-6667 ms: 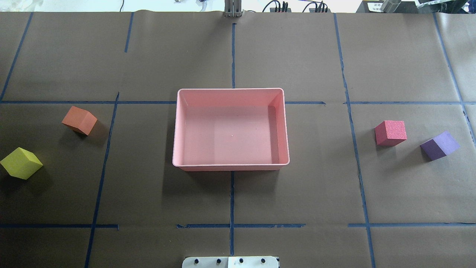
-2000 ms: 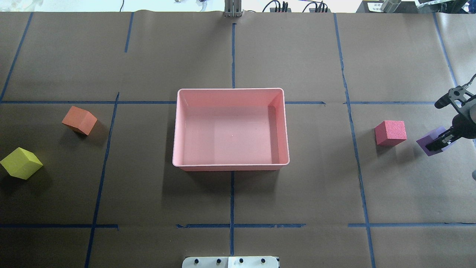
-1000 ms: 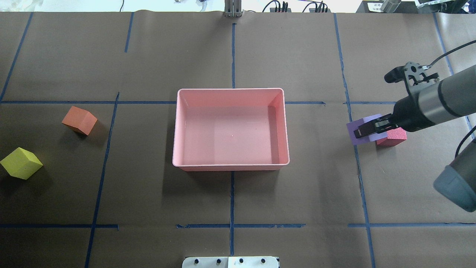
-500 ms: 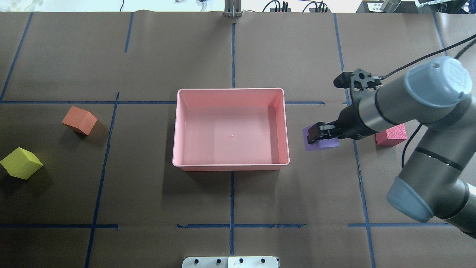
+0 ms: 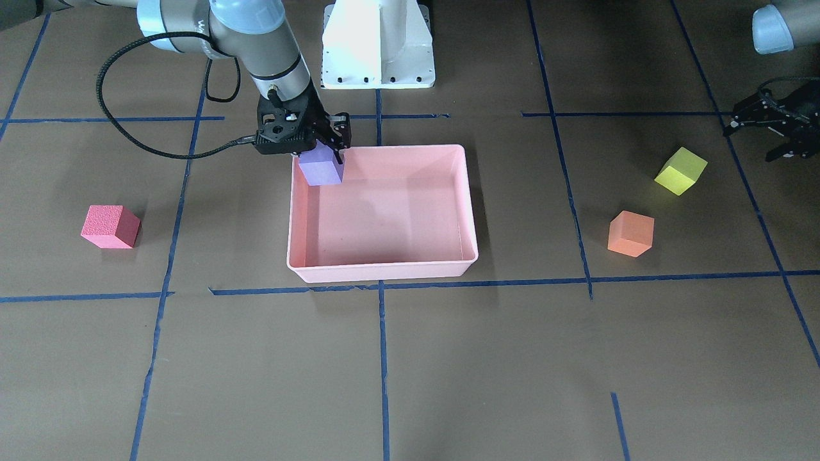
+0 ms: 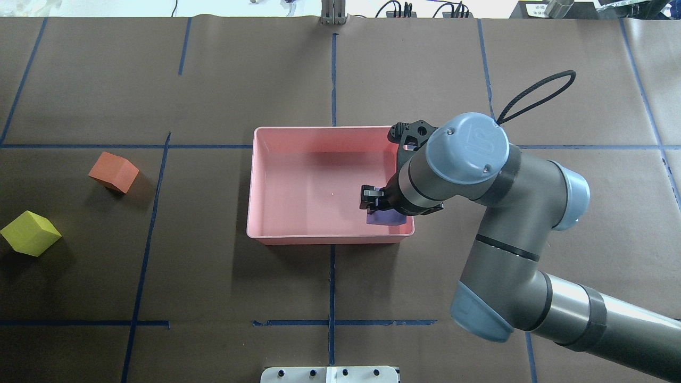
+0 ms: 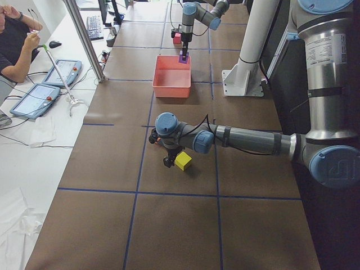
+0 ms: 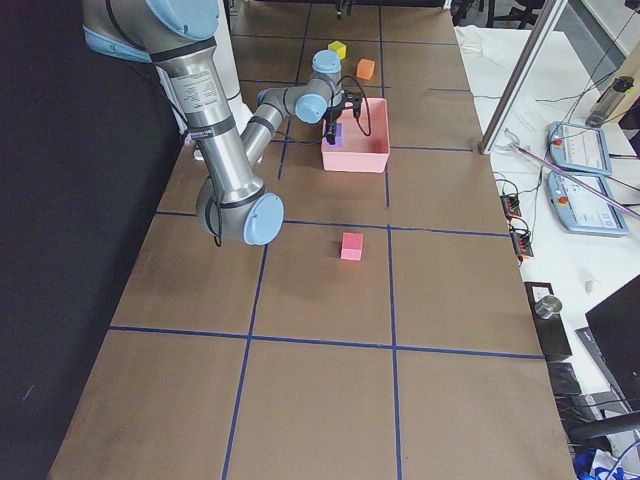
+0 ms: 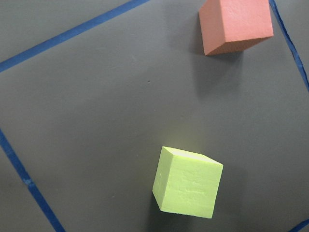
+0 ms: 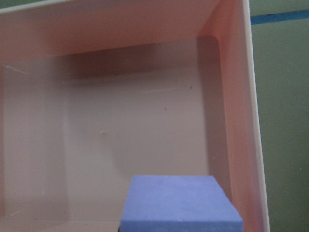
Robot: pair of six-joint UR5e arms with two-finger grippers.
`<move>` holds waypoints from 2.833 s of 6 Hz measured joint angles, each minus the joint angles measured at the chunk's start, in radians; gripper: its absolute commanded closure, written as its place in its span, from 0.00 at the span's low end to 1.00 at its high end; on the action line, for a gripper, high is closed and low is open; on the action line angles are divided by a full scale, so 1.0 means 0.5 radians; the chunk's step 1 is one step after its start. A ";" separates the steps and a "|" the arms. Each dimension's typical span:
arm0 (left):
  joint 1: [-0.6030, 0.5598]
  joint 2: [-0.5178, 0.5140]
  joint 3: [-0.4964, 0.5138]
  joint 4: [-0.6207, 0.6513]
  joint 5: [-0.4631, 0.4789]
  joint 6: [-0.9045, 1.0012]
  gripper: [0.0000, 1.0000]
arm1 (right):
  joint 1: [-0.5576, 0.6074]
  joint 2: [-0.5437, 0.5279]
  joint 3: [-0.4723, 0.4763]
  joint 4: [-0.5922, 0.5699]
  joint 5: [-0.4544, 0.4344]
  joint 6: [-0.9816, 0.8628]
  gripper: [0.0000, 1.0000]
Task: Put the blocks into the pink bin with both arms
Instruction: 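Carry the purple cube into the pink bin with the right gripper, then release the purple cube in the bin while left gripper reaches yellow cube, then lift the yellow cube with left gripper while right gripper nears pink cube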
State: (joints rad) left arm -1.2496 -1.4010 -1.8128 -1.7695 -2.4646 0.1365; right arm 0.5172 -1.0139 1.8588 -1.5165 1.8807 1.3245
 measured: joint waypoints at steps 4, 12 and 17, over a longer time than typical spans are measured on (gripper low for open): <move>0.430 -0.006 0.014 -0.249 0.389 -0.367 0.00 | -0.016 0.050 -0.021 -0.007 -0.101 0.132 0.00; 0.713 -0.041 0.253 -0.550 0.554 -0.544 0.77 | 0.011 0.027 0.044 -0.011 -0.097 0.130 0.00; 0.698 -0.332 -0.034 -0.272 0.459 -0.983 0.87 | 0.172 -0.495 0.555 0.001 -0.066 0.104 0.00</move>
State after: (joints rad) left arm -0.9005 -1.5670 -1.8296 -1.9057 -2.2351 -0.3549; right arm 0.6032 -1.2616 2.1364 -1.5158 1.8478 1.3766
